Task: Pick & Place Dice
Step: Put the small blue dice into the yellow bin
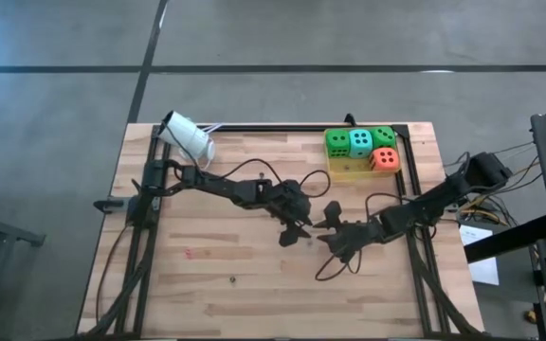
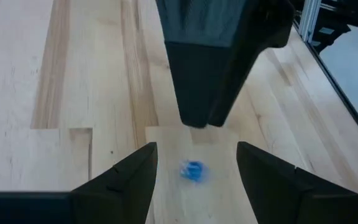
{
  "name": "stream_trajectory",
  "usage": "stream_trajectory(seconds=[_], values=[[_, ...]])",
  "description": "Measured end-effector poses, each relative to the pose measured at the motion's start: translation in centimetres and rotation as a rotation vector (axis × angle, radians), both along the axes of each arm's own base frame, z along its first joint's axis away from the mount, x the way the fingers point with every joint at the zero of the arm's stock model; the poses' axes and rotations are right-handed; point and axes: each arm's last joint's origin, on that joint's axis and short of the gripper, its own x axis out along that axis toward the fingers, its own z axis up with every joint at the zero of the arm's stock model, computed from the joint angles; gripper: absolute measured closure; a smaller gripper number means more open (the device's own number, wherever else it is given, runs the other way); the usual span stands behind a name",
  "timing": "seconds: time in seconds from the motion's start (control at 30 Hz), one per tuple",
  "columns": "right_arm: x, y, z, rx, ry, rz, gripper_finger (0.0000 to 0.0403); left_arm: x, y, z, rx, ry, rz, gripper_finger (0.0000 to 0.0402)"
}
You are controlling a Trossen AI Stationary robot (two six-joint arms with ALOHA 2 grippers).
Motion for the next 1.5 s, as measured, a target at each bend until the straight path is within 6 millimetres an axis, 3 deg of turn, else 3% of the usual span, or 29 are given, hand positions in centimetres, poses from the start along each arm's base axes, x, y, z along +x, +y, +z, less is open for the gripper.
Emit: stream_trajectory(seconds=[0.43,0.73,0.97,1.23,1.5], values=[[-0.5,-0.2,0.9,0.059,-0.044,-0.025,0.022,-1.0,0.4,0.4,0.044,0.078,-0.032,0.0177],[-1.3,1.0,2.2,0.16,-0.097,-0.002,0.022,-3.3,0.1,3.7,0.185,0.108,-0.164,0.0186],[-1.6,2.7,2.7,0.374,-0.091,0.047,0.022,-4.8,-0.4,5.3,0.28,0.116,-0.228,0.0187],[-2.1,4.2,3.1,0.56,-0.065,0.046,0.022,-7.9,-2.0,6.1,0.479,0.153,-0.131,0.019],[-2.2,5.6,3.3,0.67,-0.107,0.054,0.022,-12.2,-4.1,7.0,0.463,0.029,-0.11,0.0189]])
